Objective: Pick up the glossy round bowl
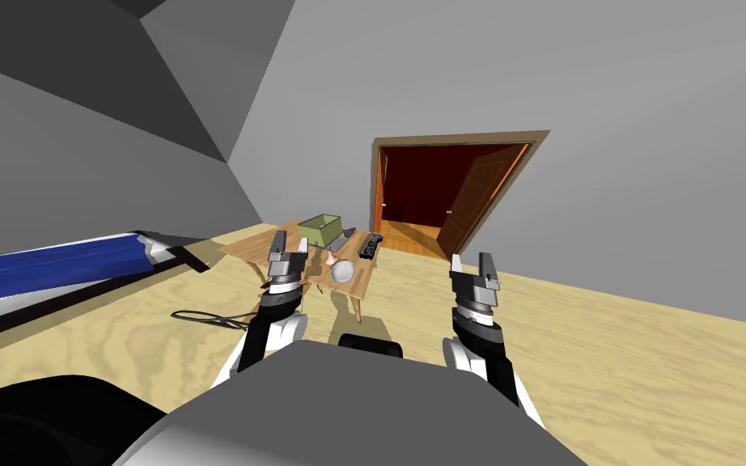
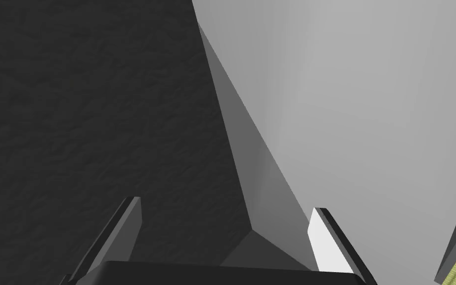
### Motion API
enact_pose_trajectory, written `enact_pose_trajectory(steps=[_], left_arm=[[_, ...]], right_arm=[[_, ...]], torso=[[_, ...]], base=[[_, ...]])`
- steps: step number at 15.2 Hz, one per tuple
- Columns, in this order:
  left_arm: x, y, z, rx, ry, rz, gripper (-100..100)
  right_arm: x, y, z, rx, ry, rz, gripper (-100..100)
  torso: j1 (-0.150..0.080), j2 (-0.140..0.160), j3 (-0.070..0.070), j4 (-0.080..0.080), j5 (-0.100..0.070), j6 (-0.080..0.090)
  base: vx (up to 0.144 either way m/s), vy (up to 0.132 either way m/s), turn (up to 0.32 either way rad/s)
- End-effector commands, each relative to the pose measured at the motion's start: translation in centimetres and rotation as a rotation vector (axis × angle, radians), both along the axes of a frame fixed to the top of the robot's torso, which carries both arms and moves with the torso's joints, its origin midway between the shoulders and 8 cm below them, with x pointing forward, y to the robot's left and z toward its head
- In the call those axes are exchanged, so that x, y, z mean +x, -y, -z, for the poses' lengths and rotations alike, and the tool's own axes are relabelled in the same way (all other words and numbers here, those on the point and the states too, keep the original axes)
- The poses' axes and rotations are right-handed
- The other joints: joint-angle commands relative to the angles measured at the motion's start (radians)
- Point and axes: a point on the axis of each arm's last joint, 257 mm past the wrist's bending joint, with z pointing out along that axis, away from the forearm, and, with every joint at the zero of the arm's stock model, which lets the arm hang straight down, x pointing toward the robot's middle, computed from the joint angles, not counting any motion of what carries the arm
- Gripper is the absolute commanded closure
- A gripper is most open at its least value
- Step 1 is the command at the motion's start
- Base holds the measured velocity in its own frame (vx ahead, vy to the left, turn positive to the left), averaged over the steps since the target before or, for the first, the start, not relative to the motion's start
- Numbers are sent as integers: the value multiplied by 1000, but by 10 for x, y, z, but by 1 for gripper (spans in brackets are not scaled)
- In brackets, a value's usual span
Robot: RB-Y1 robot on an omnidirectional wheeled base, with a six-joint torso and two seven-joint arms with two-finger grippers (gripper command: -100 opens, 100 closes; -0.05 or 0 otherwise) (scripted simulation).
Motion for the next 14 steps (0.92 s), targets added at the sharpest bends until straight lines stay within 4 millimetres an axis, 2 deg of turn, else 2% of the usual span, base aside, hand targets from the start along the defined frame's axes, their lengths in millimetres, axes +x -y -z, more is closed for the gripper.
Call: enact_pose_trajectory(steps=[1,5,8,9,12,13,14], left_arm=[[3,0,4,18,-24,10,-100],[18,-11,31,48,-148,18,-100],[22,-17,41,47,-193,14,-100],[26,-24,52,44,-239,8,-100],[30,-32,66,37,-294,-1,-100],[32,-41,79,29,-343,-11,-100],[33,-41,80,28,-350,-11,-100]], right_arm=[[0,0,0,0,0,0,0],[0,0,0,0,0,0,0],[0,0,0,0,0,0,0],[0,0,0,0,0,0,0],[0,0,0,0,0,0,0],[0,0,0,0,0,0,0],[0,0,0,0,0,0,0]], torso=[[0,0,0,0,0,0],[-3,0,0,0,-1,0],[-4,0,0,0,-1,0],[-4,0,0,0,-1,0],[-4,0,0,0,-1,0],[-4,0,0,0,-1,0],[-4,0,0,0,-1,0]], base=[[0,-10,-34],[-3,-47,-123],[-2,-52,-84],[-1,-61,-122],[6,-51,-104],[2,-54,-140],[5,-51,-118]])
